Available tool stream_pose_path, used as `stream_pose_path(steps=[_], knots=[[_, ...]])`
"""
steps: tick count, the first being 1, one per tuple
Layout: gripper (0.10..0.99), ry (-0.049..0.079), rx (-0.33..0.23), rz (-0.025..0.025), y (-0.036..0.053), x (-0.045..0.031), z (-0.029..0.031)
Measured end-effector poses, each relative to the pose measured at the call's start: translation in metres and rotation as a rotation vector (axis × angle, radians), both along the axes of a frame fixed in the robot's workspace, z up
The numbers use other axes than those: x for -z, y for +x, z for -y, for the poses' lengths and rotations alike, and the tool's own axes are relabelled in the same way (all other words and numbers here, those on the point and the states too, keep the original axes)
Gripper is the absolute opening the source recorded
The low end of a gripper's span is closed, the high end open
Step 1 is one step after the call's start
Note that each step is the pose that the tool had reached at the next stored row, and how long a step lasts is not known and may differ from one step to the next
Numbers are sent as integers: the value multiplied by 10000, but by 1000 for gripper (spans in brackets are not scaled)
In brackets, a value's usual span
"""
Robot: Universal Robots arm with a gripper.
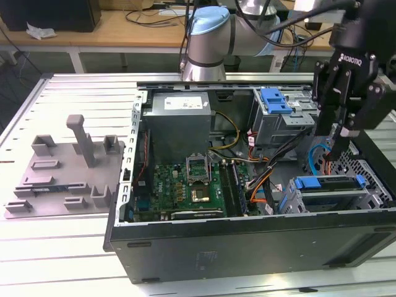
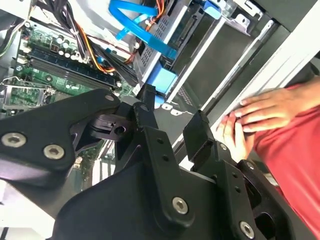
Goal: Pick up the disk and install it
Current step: 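Insert the first disk wire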
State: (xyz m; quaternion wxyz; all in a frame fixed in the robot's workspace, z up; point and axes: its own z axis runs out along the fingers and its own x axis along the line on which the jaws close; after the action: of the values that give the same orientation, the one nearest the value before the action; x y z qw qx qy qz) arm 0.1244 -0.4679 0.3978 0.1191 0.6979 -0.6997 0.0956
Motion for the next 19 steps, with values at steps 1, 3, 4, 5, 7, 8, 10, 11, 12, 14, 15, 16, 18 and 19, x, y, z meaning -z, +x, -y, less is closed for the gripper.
stream_pose_path(steps=[1,3,4,5,7,8,10,11,12,14,15,16,18,19], knots=[[502,-99,1,0,4,2,-23],[502,-330,0,-2,21,4,-73],[502,-437,-1,-4,43,8,-98],[502,-492,-1,-4,59,10,-113],[502,-585,-2,-5,110,14,-146],[502,-611,-3,-4,146,16,-163],[502,-686,-2,-5,301,27,-227],[502,-721,-2,-5,380,36,-256],[502,-747,17,-6,459,49,-276],[502,-749,72,-8,576,79,-315],[502,-750,73,-8,620,98,-380],[502,-751,74,-8,637,111,-439],[502,-754,74,-8,655,139,-546],[502,-757,74,-8,663,157,-588]])
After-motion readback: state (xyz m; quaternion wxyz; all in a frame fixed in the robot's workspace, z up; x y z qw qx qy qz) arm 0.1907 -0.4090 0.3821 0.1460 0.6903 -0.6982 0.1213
